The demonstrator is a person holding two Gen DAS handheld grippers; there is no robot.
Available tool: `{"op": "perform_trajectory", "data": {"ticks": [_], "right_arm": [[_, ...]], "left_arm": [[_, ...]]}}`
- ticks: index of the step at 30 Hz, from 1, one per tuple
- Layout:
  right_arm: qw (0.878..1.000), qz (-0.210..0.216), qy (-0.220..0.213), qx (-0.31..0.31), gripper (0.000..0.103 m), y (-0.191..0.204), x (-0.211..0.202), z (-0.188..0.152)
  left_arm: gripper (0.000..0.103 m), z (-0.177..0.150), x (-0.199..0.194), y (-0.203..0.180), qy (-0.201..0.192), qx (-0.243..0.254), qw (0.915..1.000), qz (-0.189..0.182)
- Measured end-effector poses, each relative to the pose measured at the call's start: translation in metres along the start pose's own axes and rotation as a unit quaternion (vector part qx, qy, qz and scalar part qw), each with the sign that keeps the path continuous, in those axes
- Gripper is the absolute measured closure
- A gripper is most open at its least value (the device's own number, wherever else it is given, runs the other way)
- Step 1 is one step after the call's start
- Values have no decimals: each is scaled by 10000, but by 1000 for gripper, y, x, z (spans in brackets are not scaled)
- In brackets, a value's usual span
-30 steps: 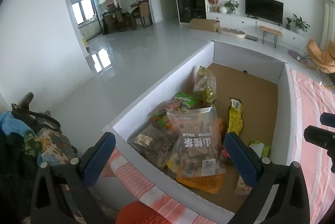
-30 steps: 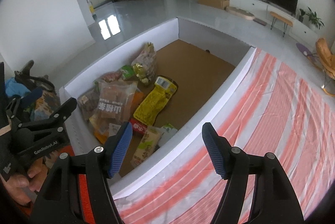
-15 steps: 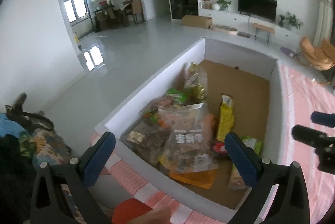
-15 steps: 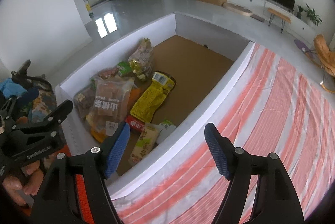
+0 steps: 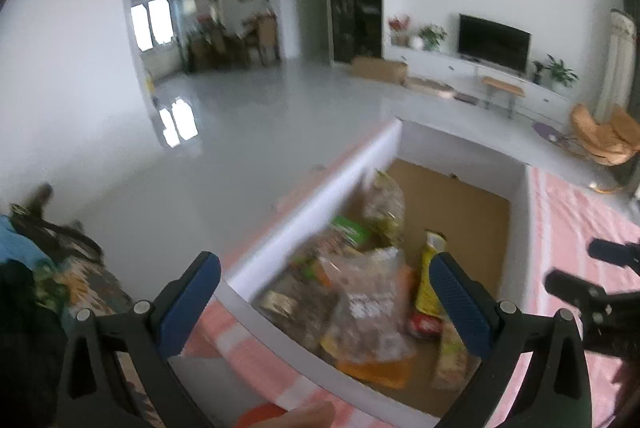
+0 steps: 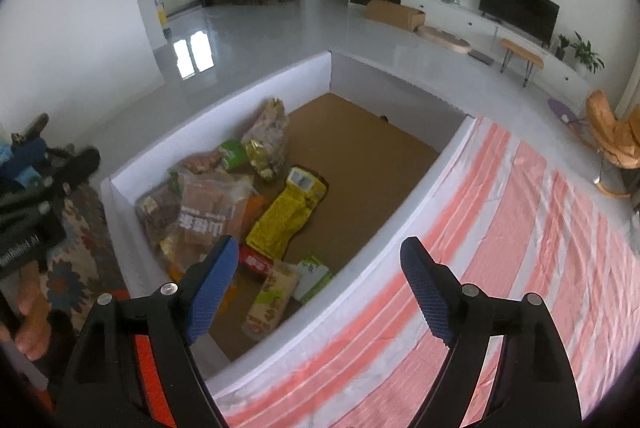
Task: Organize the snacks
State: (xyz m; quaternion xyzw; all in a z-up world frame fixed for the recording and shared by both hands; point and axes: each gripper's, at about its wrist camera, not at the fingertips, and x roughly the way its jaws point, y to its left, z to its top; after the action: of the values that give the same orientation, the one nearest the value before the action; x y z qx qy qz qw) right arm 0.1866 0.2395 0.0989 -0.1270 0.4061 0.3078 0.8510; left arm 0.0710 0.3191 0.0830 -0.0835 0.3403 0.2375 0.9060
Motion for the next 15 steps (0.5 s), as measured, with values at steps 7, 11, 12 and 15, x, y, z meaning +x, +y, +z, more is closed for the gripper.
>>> {"op": "perform_trajectory", "data": {"ticks": [7, 11, 12, 15], "right_arm": [[9999, 79, -16, 98, 17, 5, -11, 13], [10000, 22, -52, 34, 17, 10, -15, 15], [10000, 5, -55, 21, 17, 10, -16, 15], [10000, -11, -40, 7, 17, 12, -15, 15]], "left_arm": [[0, -2, 2, 1, 409, -97, 9989, -219], [0, -2, -2, 0, 320, -59, 9994, -84], [0, -2, -2, 1, 314, -66, 9995, -80], [0, -3, -1, 3, 324, -93, 9994, -73]]}}
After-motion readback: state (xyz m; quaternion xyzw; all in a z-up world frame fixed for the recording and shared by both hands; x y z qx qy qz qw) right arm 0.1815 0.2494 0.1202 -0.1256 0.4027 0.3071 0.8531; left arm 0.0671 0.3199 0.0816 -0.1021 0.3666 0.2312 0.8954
